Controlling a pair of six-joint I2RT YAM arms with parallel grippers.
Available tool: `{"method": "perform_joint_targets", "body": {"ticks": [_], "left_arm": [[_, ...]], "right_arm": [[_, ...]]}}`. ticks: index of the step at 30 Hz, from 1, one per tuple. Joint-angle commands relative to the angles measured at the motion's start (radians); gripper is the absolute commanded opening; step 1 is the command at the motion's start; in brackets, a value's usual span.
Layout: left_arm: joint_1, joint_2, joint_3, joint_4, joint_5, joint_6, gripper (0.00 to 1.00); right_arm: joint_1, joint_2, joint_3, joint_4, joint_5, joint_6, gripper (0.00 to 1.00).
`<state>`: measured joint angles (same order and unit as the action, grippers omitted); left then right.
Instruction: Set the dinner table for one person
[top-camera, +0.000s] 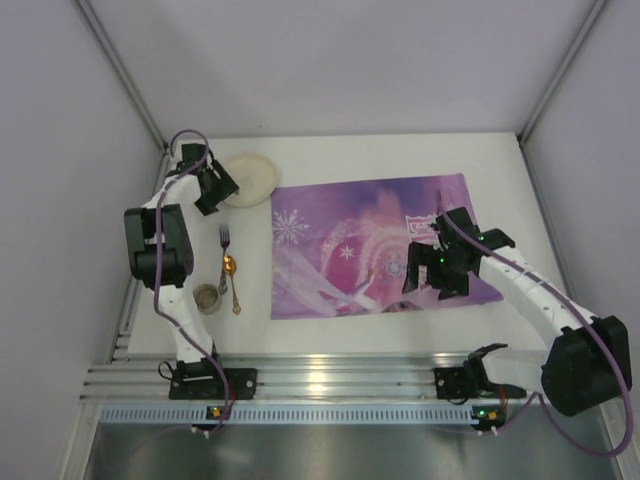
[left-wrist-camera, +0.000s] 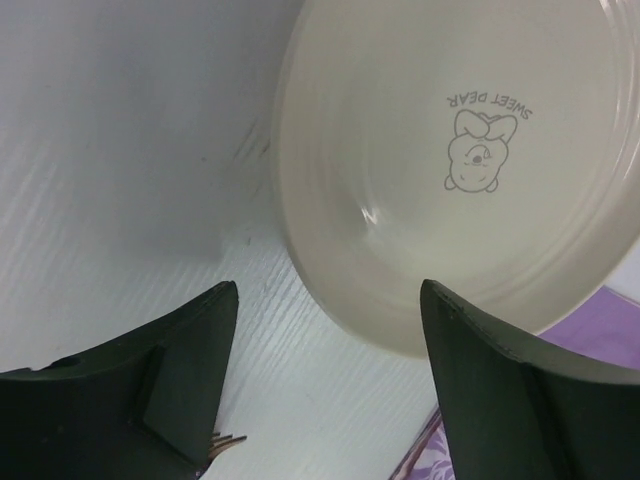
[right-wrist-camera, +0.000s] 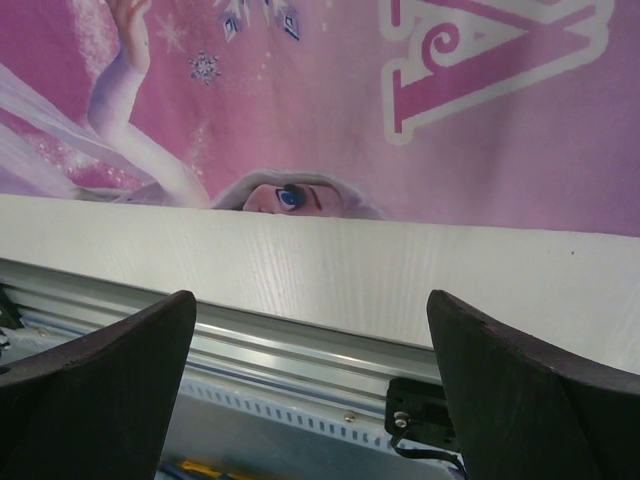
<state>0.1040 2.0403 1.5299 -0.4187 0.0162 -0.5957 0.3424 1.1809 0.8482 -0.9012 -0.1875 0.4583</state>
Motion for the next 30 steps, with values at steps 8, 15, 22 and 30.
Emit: {"method": "perform_joint_targets", "body": {"ticks": [8,15,22,30], "left_arm": [[0.02,0.132,0.131,0.08,0.113,-0.024,0.4],[0.028,0.127,0.141,0.092,0.194,-0.044,0.0],[0.002,-0.029,0.09,0.153,0.335,-0.078,0.0],[-0.243,-0.216,-0.002,0.086,0.266,-0.035,0.0]], "right_arm": [[-0.016,0.112,0.101,0.084,-0.006,0.039,1.0],[-0.016,0.112,0.107,0.085,-0.013,0.04,1.0],[-0.016,0.028,0.08,0.065,-0.03,0.039,1.0],[-0.017,-0.145,0.092,-0.034,0.006,0.063,1.0]]}}
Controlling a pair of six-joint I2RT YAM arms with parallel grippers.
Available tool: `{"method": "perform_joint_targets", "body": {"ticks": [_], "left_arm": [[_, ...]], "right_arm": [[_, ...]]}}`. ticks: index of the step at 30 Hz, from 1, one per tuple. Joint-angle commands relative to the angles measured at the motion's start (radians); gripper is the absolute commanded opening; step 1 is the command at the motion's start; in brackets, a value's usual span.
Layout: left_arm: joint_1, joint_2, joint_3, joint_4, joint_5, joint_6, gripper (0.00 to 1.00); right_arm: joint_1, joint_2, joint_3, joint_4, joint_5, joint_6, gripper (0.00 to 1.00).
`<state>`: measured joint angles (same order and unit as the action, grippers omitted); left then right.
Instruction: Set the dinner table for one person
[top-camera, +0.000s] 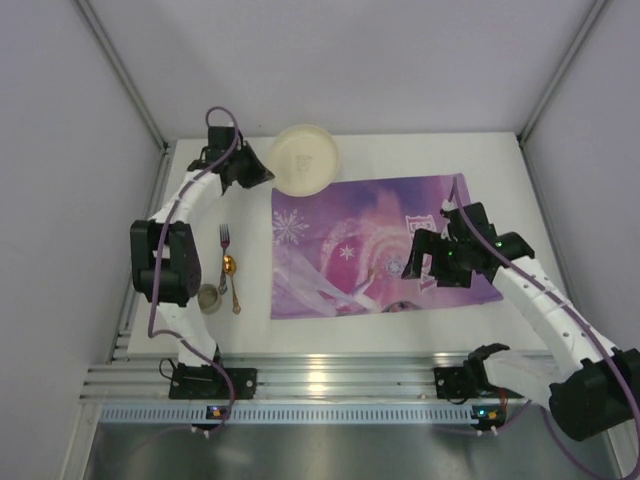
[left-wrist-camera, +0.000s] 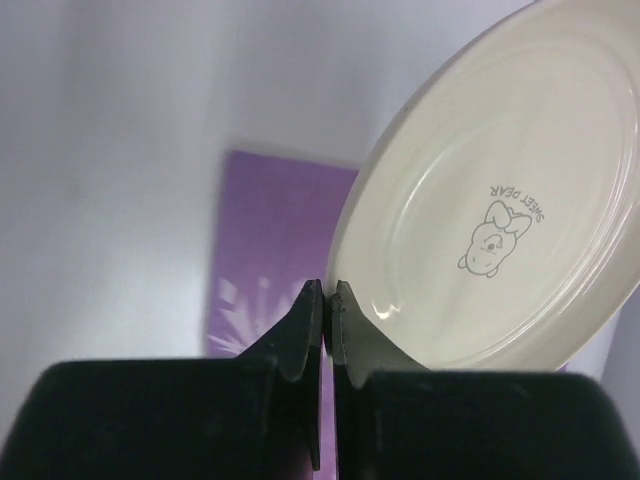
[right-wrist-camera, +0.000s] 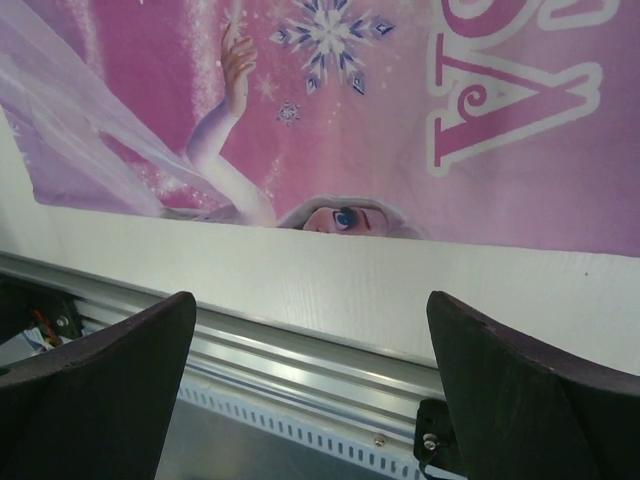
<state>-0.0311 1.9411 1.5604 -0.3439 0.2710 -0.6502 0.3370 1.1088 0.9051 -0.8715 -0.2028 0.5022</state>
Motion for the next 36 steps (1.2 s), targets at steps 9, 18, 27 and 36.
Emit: {"method": "perform_joint_targets", "body": {"ticks": [9,18,27,36], "left_arm": [[-0.43,-0.162,-0.218,0.075,-0.118,-0.123,0.0],[-0.592,-0.019,-0.148,0.045,-0.236,-0.212,0.0],[-0.622,-0.008,-0.143,-0.038,-0.381,-0.246,0.44],[-0.574,-0.255,-0.154,-0.274,-0.588,-0.151,0.6]], "right_arm": [[-0.015,-0.253,0.074,-0.216,0.066,0.05,1.0],[-0.016,-0.378,0.037,-0.333,0.094,0.035,1.0],[-0.016,-0.437,0.0,-0.377,0.089,0.022,1.0],[-0.015,-0.454,-0.002,-0.397,0.095,-0.008,1.0]]}}
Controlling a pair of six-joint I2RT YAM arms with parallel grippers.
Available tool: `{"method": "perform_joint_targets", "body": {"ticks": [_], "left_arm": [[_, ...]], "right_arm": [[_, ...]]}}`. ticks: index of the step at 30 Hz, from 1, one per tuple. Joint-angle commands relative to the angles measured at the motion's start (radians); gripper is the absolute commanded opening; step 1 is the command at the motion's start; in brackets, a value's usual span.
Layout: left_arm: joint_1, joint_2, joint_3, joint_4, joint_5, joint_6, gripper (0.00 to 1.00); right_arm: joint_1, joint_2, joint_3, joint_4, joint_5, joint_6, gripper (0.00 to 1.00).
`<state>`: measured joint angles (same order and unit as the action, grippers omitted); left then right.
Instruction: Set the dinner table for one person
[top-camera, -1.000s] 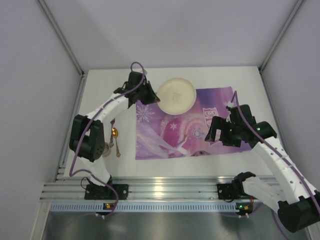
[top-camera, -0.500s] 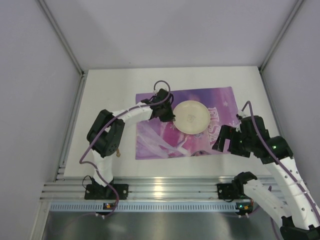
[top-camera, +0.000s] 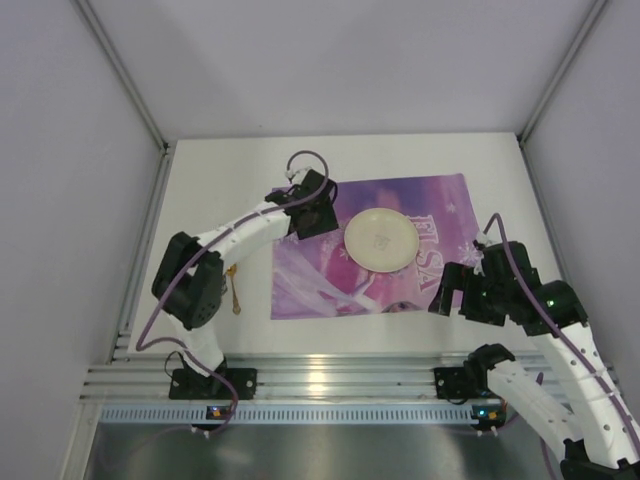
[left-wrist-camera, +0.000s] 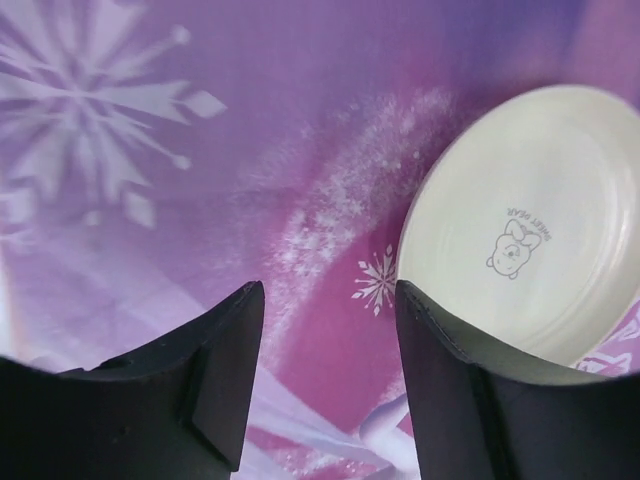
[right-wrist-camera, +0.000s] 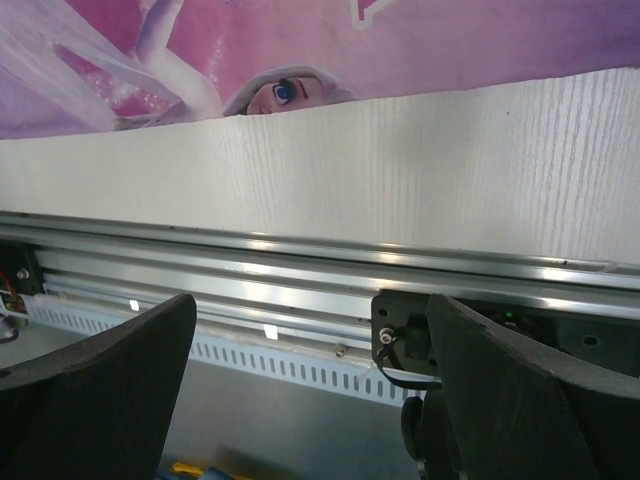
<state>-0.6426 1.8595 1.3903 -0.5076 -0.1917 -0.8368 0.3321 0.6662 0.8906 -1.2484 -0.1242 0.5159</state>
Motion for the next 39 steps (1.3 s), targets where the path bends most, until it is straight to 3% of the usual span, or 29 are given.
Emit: {"method": "perform_joint_targets", "body": {"ticks": [1,6,13,18,39], "left_arm": [[0.053,-0.209,-0.005,-0.121,-0.133,0.039,0.61],[0.185,-0.378,-0.175,-0.222,-0.195,0.054,0.52],[0.362,-0.51,-0.401,-0.282,-0.132,0.044,0.49],[0.449,-0.467,-0.456,-0.289,-0.083,0.074,0.49],[0.521,-0.309,-0.49,-0.154,-0.052,0.177,0.43]], "right_arm": [[-0.011,-0.011,0.013,-0.019,0.017,-0.024,1.0],[-0.01,0.018,0.004,0.012,0.002,-0.039,1.0],[-0.011,0.059,-0.018,0.069,-0.037,-0.04,1.0],[-0.011,0.078,-0.041,0.098,-0.052,-0.045,1.0],[-0.013,0.111,-0.061,0.127,-0.035,-0.036,1.0]]}}
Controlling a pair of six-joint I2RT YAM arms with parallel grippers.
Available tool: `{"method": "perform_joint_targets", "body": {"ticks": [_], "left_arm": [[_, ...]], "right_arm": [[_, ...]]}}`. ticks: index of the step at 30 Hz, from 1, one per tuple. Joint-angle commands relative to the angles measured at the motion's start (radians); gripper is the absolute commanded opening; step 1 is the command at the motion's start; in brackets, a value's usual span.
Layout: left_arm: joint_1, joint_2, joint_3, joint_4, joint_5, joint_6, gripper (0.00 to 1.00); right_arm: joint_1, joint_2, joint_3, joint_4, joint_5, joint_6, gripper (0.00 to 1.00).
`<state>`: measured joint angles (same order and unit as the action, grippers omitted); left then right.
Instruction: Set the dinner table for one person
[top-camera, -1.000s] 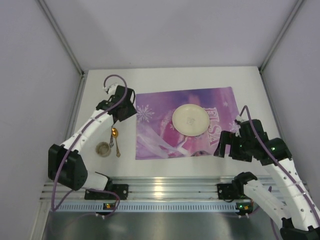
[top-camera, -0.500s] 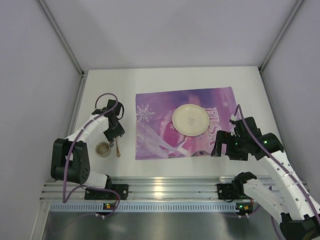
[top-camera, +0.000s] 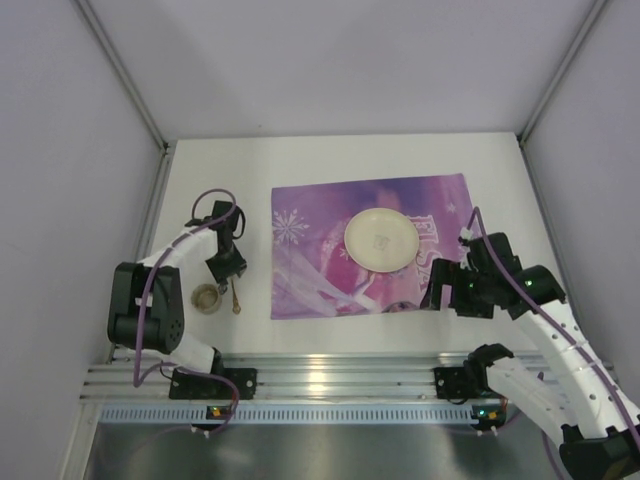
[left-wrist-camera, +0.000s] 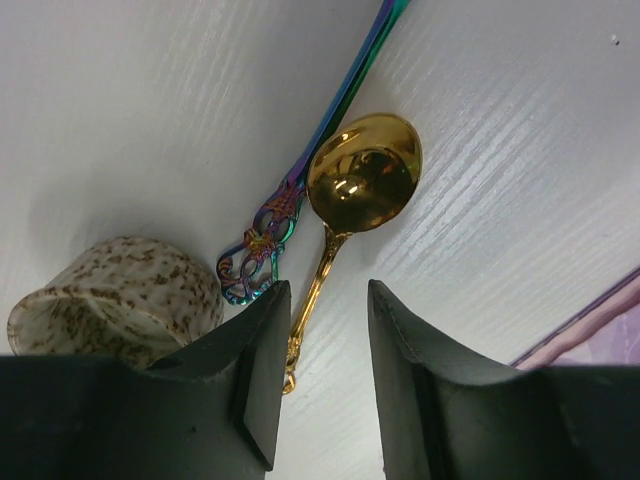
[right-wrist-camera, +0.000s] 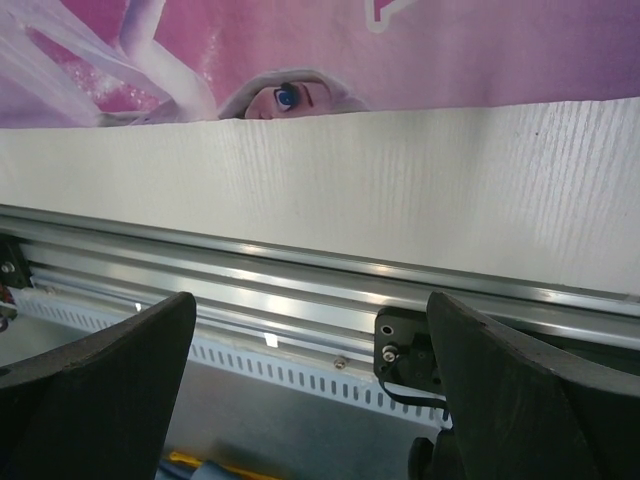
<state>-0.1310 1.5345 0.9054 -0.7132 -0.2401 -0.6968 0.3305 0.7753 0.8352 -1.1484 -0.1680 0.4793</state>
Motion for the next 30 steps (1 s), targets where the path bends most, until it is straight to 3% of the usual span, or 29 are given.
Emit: {"method": "perform_joint_targets", "body": {"ticks": [1,18,23,30], "left_arm": [[0.011,0.024,-0.008,0.061,-0.007,0.045,0.42],[0.031,0.168,-0.054,0.155,-0.039,0.125,0.18],[0.033,0.231,-0.022,0.167,-0.018,0.154,0.0],[0.03,0.224,0.072,0.136,0.073,0.183,0.0]], "right_arm": [[-0.01,0.005,-0.007,0.03,0.009,0.004,1.0],[-0.01,0.039,-0.045,0.079,0.027,0.059,1.0],[-0.011,0.035,-0.051,0.084,0.035,0.078,1.0],[-0.011,0.01,-0.045,0.091,0.019,0.082,1.0]]}}
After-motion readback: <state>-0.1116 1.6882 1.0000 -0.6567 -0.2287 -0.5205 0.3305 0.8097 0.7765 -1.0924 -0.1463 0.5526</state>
